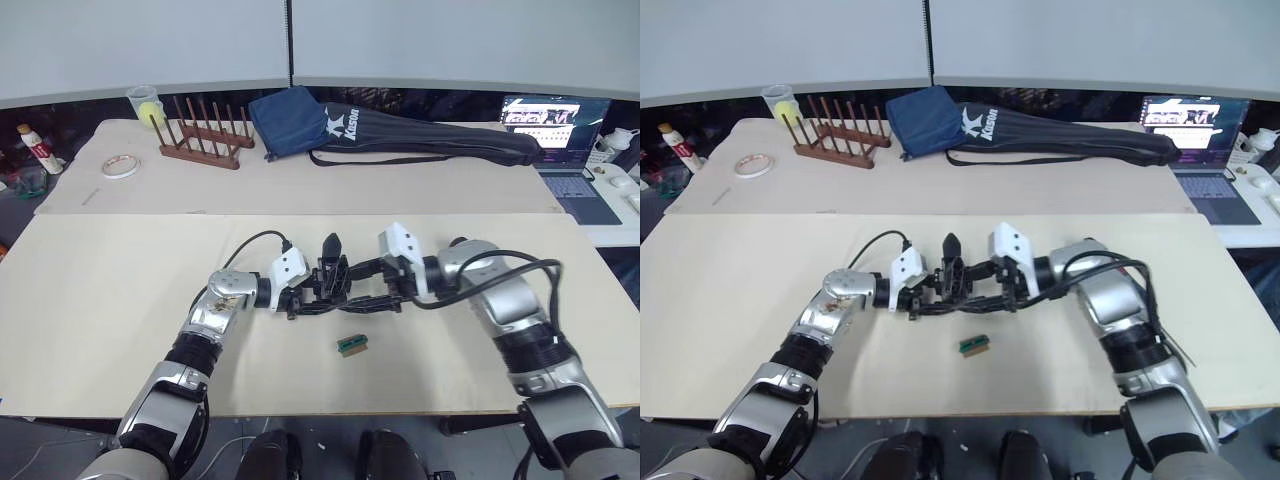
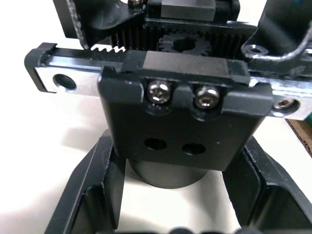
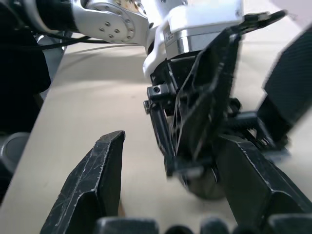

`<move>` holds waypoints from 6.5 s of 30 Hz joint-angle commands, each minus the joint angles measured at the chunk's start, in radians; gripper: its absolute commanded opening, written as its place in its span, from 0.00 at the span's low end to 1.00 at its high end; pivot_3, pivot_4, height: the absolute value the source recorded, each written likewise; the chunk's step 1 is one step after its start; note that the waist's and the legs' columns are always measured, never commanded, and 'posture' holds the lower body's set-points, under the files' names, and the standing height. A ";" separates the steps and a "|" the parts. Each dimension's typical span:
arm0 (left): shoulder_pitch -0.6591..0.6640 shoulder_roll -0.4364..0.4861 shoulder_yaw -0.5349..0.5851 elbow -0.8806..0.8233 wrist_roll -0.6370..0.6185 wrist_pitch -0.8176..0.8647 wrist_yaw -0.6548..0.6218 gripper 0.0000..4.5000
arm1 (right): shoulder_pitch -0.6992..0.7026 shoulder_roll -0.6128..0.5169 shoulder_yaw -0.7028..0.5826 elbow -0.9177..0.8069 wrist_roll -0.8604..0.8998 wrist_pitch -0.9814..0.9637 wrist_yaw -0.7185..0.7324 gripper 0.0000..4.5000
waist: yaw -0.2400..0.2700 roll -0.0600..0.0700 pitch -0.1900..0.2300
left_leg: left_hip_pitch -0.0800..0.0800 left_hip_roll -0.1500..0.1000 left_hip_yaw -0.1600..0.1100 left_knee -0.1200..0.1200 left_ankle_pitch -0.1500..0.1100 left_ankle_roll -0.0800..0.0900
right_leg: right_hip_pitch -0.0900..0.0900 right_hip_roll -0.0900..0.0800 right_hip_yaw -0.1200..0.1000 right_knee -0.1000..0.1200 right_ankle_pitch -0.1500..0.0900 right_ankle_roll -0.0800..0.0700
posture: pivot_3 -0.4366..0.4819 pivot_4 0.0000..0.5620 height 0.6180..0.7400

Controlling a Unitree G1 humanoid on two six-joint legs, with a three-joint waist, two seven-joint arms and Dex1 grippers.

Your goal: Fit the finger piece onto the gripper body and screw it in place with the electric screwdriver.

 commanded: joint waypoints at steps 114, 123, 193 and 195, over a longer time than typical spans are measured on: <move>0.371 0.392 0.034 -0.721 -0.249 0.138 -0.116 1.00 | 0.587 0.203 -0.327 -0.716 0.284 -0.045 -0.518 0.44 | 0.006 0.006 0.023 | 0.005 0.000 0.001 -0.005 0.007 -0.009 | 0.000 0.007 0.006 0.005 -0.004 -0.002 | 0.48 0.27 1.00; 0.357 0.364 0.020 -0.710 -0.229 0.132 -0.110 1.00 | 0.580 0.173 -0.299 -0.751 0.314 -0.021 -0.555 0.44 | 0.007 0.006 0.023 | 0.005 0.000 0.001 -0.005 0.007 -0.009 | 0.000 0.007 0.006 0.005 -0.004 -0.002 | 0.48 0.27 1.00; 0.330 0.339 0.007 -0.709 -0.206 0.145 -0.097 1.00 | 0.558 0.091 -0.247 -0.704 0.295 -0.069 -0.550 0.44 | 0.011 0.006 0.022 | 0.005 0.000 0.000 -0.003 0.006 -0.008 | 0.001 0.007 0.006 0.006 -0.004 -0.002 | 0.48 0.27 1.00; 0.330 0.338 0.006 -0.710 -0.206 0.146 -0.096 1.00 | 0.558 0.090 -0.247 -0.704 0.295 -0.070 -0.551 0.44 | 0.011 0.006 0.022 | 0.005 0.000 0.000 -0.003 0.006 -0.008 | 0.001 0.007 0.006 0.006 -0.004 -0.002 | 0.48 0.27 1.00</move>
